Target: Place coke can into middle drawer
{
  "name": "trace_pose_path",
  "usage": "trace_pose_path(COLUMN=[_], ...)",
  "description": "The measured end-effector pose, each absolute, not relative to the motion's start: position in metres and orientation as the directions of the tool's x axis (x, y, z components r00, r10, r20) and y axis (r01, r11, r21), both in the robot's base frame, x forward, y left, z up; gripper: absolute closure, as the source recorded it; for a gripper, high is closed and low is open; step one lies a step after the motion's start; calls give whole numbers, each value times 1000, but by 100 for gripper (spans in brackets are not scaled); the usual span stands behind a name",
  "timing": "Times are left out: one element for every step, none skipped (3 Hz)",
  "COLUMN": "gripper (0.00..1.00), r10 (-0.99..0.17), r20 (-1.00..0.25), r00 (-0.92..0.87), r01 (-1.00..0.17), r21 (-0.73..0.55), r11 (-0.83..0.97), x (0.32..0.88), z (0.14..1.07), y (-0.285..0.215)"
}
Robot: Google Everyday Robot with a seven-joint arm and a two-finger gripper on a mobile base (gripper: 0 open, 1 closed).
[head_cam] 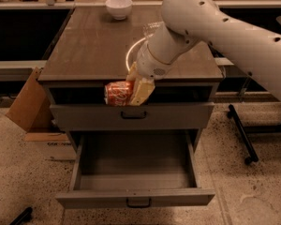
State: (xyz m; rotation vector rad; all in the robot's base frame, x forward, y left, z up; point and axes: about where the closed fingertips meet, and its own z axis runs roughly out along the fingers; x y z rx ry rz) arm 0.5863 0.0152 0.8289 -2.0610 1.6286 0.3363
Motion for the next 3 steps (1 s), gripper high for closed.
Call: trace_pose_path(gripper=[100, 100, 100], r10=[-850, -857, -848], r20=[-481, -497, -525], r00=[214, 136, 75], r01=[-975, -991, -996], r21=[-164, -79, 3], r11=[-152, -111, -90], x=[577, 560, 545], z=[805, 769, 731], y=[17, 16, 20])
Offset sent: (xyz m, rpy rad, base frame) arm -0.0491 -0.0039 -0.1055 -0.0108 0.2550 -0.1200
